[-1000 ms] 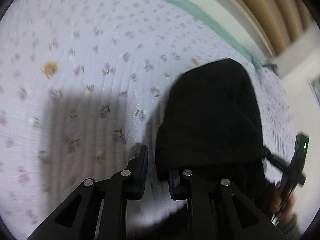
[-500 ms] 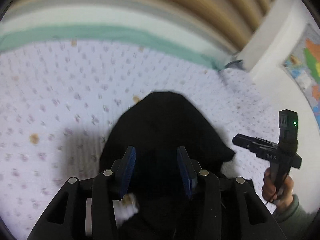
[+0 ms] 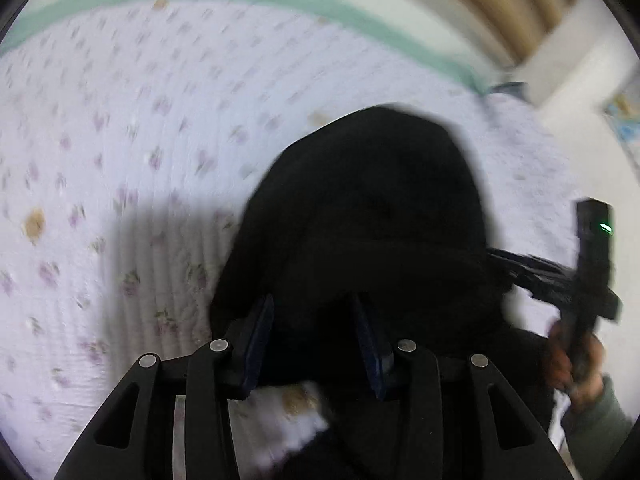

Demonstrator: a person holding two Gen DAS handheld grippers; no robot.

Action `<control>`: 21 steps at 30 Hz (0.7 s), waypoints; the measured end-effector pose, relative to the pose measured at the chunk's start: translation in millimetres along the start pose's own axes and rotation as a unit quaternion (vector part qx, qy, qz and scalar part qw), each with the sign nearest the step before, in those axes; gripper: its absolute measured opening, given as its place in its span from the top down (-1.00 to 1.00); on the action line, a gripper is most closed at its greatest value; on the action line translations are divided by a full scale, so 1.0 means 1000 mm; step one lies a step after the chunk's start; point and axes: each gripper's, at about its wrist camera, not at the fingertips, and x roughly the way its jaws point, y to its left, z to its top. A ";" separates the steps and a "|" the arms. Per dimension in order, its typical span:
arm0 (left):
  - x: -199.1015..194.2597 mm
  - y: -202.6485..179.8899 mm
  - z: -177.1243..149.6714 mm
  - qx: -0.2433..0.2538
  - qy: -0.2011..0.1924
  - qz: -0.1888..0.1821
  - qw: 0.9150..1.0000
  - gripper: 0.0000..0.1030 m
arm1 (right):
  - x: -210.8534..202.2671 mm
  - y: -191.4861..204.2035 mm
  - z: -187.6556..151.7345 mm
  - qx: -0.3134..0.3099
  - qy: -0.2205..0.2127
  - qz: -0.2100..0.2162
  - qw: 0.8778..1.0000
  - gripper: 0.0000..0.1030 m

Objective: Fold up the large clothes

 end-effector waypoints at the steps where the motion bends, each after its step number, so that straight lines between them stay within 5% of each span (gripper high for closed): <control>1: -0.015 -0.003 0.004 0.009 -0.016 -0.022 1.000 0.17 | -0.009 0.000 0.002 -0.003 -0.009 0.009 1.000 -0.05; 4: -0.047 -0.004 0.022 0.017 -0.048 -0.043 0.998 0.05 | -0.033 -0.005 0.016 -0.010 -0.034 0.027 0.999 -0.08; 6: -0.053 0.004 0.038 0.005 -0.055 -0.044 0.997 -0.38 | -0.036 -0.011 0.029 -0.013 -0.036 0.032 0.999 -0.15; 9: -0.034 0.024 0.061 -0.015 -0.033 -0.062 0.997 -0.38 | -0.023 -0.024 0.047 -0.002 -0.019 0.057 0.998 -0.34; 13: 0.019 0.056 0.077 -0.077 0.037 -0.084 0.993 -0.38 | 0.010 -0.039 0.064 0.030 0.019 0.114 0.993 -0.34; 18: 0.054 0.071 0.068 -0.127 0.077 -0.175 0.973 -0.38 | 0.053 -0.033 0.069 0.024 0.076 0.157 0.984 -0.36; 19: 0.057 0.069 0.065 -0.122 0.075 -0.169 0.975 -0.35 | 0.059 -0.028 0.068 0.020 0.087 0.161 0.983 -0.35; 21: 0.049 0.057 0.059 -0.091 0.059 -0.146 0.983 0.46 | 0.054 -0.017 0.064 -0.008 0.088 0.153 0.984 0.19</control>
